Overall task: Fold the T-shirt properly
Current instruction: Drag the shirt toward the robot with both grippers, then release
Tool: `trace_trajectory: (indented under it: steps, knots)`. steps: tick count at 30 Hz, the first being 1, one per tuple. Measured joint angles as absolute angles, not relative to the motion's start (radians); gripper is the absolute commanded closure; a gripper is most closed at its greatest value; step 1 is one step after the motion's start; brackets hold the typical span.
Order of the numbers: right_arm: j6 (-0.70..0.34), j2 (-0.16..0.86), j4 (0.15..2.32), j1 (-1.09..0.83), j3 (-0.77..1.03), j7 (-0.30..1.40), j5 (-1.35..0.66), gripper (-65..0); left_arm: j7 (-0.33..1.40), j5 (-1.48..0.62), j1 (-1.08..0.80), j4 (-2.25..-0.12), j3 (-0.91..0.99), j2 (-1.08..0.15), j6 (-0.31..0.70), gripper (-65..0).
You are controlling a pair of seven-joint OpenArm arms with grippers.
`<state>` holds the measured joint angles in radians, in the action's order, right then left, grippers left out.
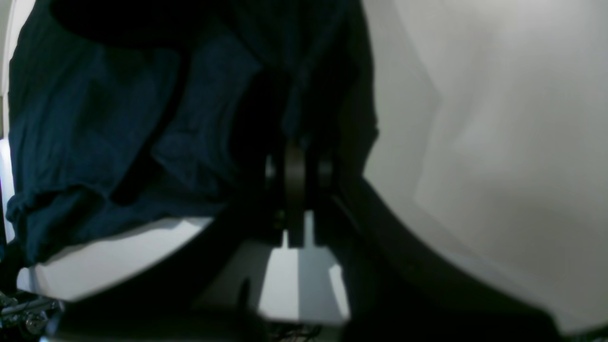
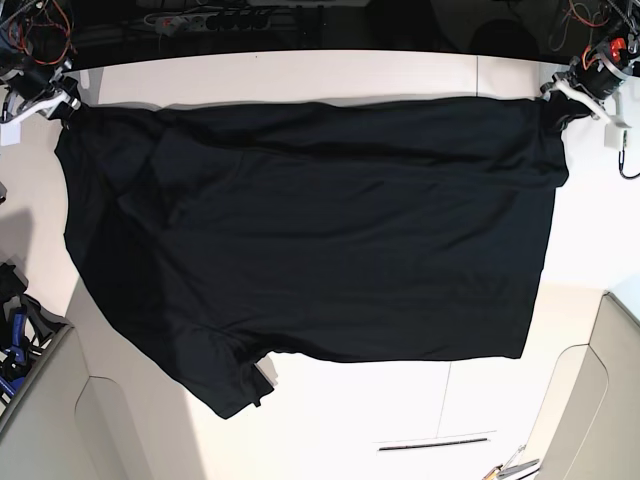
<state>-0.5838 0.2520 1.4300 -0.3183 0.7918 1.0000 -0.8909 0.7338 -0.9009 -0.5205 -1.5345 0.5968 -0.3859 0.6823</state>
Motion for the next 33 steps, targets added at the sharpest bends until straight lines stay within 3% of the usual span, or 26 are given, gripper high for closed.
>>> trace_trajectory:
  steps: [23, 24, 25, 27, 29, 33]
  knots:
    - [-0.588, 0.252, 1.435, -0.372, 0.823, 1.016, -0.890, 0.0, 0.823, -1.008, -0.617, -1.598, 0.677, -0.386, 0.685, 0.0]
    - [-0.588, 0.252, 1.435, -0.372, 0.823, 1.015, -0.890, 0.0, 0.823, -1.008, -0.617, -1.598, 0.677, -0.386, 0.685, -2.9]
    - [-0.588, 0.252, 1.435, -0.372, 0.823, 1.015, -0.890, -4.0, 0.825, -1.009, -0.617, -1.598, 0.677, -0.386, 0.685, -9.0]
    - [-0.593, 0.252, 1.435, -0.372, 0.824, 1.013, -0.893, -19.7, 0.847, -1.013, -0.617, -1.599, 0.677, -0.386, 0.685, -22.0]
    - [-0.600, 0.253, 1.440, -0.372, 0.825, 1.010, -0.893, -28.9, 0.873, -1.016, -0.617, -1.599, 0.677, -0.385, 0.686, -29.8]
    - [-0.599, 0.254, 1.441, -0.366, 0.850, 1.014, -0.889, -30.0, 0.887, -1.020, -0.617, -1.599, 0.708, -0.385, 0.686, -30.3]
